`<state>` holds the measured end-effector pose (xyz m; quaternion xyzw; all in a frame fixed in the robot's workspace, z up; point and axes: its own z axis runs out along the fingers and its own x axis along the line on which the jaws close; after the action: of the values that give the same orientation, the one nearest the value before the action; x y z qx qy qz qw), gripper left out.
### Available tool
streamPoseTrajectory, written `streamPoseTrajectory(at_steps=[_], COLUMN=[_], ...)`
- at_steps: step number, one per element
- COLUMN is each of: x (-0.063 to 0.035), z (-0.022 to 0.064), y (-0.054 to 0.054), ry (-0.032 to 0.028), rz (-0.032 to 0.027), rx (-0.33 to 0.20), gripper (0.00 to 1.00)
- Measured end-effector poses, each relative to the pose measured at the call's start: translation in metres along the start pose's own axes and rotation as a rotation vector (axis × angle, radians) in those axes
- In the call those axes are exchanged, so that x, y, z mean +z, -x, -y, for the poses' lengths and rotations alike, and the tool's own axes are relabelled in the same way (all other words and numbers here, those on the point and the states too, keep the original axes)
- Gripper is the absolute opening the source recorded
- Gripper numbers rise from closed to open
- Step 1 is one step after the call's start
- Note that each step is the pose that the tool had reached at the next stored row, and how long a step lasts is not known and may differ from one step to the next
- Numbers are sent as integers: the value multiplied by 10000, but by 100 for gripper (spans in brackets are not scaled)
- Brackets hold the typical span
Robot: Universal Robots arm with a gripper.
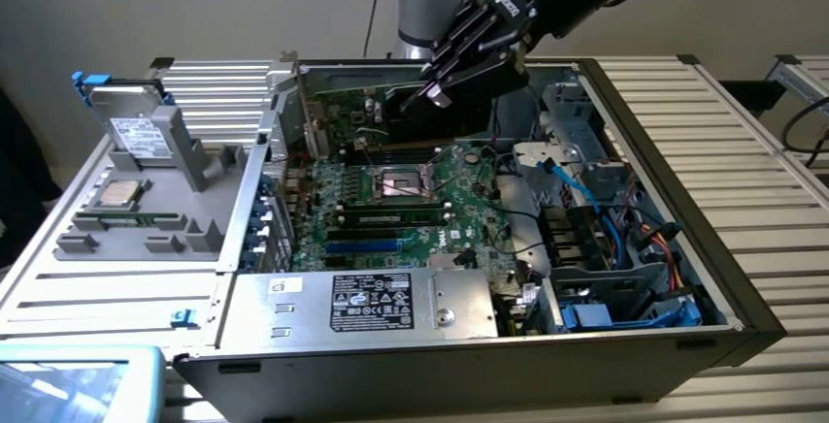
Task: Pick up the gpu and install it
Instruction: 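Insert the gpu into the slot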
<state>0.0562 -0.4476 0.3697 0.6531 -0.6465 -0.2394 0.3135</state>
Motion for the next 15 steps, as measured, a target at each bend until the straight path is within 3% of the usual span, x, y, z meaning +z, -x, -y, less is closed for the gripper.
streamPoseTrajectory(at_steps=[1,3,9,11,15], x=[6,14,87,106,144], z=[6,16,91,114,157], y=[1,2,21,44,125], ry=[15,113,213,266,350], rz=[4,41,381,418,424], rx=[-2,31,346,381,384], gripper=[28,28,28,28,28])
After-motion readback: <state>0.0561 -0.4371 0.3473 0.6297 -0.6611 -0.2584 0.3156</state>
